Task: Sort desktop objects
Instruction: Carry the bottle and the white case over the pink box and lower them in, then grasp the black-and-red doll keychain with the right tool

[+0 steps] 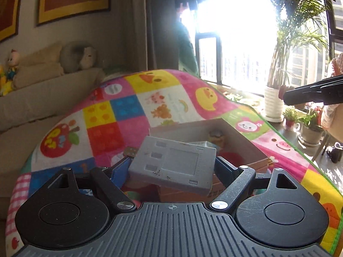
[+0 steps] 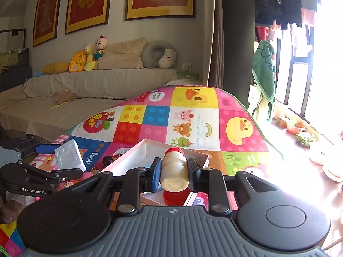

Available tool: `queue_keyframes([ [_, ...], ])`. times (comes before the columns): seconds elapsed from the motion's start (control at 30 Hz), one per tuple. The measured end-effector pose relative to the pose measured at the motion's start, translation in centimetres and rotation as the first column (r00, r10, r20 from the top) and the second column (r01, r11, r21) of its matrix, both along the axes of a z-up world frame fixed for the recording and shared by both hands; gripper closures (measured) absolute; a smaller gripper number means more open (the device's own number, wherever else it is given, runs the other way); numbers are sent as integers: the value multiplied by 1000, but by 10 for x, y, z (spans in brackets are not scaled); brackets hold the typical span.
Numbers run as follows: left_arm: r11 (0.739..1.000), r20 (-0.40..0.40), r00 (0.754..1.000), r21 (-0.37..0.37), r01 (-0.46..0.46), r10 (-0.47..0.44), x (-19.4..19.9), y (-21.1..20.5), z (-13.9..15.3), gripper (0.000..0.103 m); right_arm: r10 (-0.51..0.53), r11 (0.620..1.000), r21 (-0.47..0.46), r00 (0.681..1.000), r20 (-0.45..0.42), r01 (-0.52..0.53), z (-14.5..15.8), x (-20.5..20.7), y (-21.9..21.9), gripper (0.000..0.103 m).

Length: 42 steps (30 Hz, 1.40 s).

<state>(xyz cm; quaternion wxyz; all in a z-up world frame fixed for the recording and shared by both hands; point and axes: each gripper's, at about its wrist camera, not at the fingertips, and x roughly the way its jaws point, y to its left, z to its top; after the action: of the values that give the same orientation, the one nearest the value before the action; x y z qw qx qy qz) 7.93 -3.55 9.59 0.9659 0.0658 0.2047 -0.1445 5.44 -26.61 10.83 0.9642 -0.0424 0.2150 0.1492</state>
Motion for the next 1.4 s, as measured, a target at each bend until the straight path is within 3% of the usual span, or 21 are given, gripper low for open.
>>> queue_keyframes([
  [0.17, 997, 112, 990, 26, 79, -82, 51, -26, 2, 13, 10, 999, 52, 997, -81, -6, -18, 56, 10, 78],
  [0.27, 998, 78, 995, 26, 64, -65, 69, -20, 0, 8, 1, 998, 64, 994, -109, 6, -35, 84, 19, 76],
  [0.37, 997, 52, 996, -4, 78, -78, 56, 1, -8, 5, -8, 998, 54, 991, -133, 15, -52, 90, 21, 71],
  [0.47, 996, -1, 997, -38, 83, -83, 39, 19, -28, 3, -22, 1000, 20, 990, -137, 25, -66, 87, 19, 59],
  [0.6, 994, -97, 992, -88, 68, -76, 39, 24, -58, 3, -45, 999, 13, 982, -181, 48, -80, 90, 17, 59],
  [0.73, 983, -155, 982, -167, 81, -107, 43, 19, -70, 3, -31, 999, 22, 980, -195, 36, -77, 89, 25, 59],
  [0.87, 976, -143, 979, -180, 122, -148, 31, 6, -71, 2, 1, 1000, 10, 987, -161, 1, -61, 82, 39, 56],
  [1.0, 952, -146, 960, -232, 199, -237, 10, 9, -71, 2, 62, 998, 35, 988, -144, -57, -42, 85, 63, 52],
  [1.07, 971, -143, 973, -183, 155, -182, -3, 13, -69, 2, 107, 994, 46, 982, -154, -101, -34, 92, 83, 49],
  [1.17, 998, -107, 994, -62, -9, 3, -24, 25, -71, 1, 181, 983, 61, 961, -208, -172, -29, 110, 120, 48],
  [1.23, 994, -101, 991, -59, -92, 85, -34, 40, -75, 1, 214, 977, 88, 934, -285, -196, -31, 130, 147, 48],
  [1.4, 972, -124, 974, -111, -206, 192, -40, 74, -81, 1, 172, 985, 119, 816, -552, -127, -65, 204, 220, 55],
])
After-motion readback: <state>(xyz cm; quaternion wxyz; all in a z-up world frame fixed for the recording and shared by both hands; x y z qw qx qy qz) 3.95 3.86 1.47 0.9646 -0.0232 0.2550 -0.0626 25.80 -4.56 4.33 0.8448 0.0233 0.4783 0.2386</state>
